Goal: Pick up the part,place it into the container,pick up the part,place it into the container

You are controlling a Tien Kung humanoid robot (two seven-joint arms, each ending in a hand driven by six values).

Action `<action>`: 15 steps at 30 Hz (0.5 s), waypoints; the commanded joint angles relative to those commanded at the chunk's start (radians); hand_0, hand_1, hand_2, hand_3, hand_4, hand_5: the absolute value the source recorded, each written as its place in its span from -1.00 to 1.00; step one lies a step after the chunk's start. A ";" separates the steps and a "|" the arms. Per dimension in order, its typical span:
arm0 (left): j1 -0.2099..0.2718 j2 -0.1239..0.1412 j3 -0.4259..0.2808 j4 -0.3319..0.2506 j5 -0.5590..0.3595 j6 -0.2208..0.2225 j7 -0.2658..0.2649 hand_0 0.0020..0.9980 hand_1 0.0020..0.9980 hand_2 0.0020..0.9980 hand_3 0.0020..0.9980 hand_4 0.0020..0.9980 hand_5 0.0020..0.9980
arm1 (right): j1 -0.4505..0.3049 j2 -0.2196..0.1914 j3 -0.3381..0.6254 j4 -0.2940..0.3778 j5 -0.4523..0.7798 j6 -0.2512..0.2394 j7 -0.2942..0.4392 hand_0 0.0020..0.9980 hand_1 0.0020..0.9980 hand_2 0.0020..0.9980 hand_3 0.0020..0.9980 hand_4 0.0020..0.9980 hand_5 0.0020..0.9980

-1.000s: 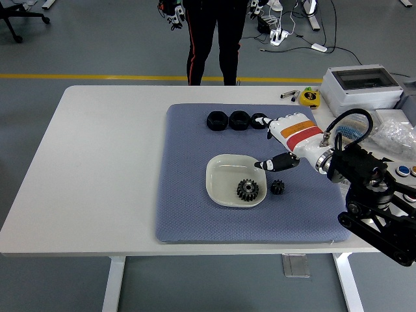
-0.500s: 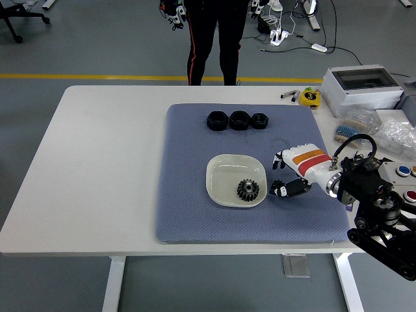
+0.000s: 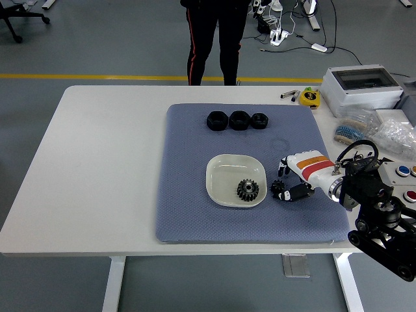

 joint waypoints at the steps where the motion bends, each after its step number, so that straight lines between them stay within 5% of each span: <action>1: 0.000 0.000 0.001 0.000 -0.001 0.000 -0.001 0.34 0.27 0.40 0.23 0.25 0.29 | 0.000 -0.001 0.001 0.001 0.001 0.001 0.001 -0.57 -0.40 0.06 0.11 0.82 -0.06; 15: -0.005 0.001 0.013 -0.001 -0.016 0.001 -0.005 0.34 0.27 0.40 0.23 0.25 0.30 | -0.002 0.001 -0.007 -0.005 0.009 0.007 0.025 -0.77 -0.52 -0.12 0.02 0.68 -0.01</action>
